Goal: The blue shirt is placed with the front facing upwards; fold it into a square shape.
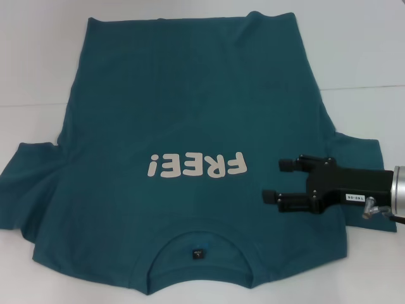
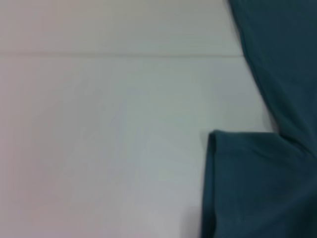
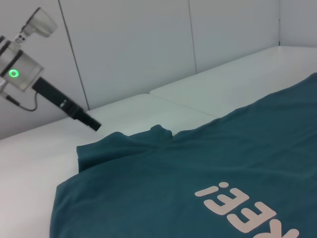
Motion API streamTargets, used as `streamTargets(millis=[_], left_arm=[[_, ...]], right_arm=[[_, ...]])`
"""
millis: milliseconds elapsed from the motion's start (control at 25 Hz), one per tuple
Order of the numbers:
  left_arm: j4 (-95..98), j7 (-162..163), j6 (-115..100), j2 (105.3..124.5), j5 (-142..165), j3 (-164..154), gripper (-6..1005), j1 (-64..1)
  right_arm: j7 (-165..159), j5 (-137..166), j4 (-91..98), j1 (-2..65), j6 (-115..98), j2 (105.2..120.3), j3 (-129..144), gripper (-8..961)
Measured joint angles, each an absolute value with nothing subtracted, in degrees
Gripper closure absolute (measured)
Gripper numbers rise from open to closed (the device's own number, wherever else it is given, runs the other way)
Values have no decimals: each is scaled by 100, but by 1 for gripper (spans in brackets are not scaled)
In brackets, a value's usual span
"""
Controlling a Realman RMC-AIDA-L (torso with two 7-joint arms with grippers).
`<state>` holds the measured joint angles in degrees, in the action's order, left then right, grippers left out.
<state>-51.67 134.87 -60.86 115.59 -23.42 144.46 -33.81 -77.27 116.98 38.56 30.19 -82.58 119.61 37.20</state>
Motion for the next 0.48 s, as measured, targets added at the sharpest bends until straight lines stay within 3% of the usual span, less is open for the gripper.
streamTargets(millis=[120,480], left_arm=[[-5268,13615,-6466,11561,-2378,14831,973,-3377],[-5236,13236,-6243,11570,-2911,15107,702,-3468]], right_arm=[[-7836,11697,3872,3016,-8265,11951,3710,13],[-7945,11698,3898,3035,-8226,11944,3708,13]])
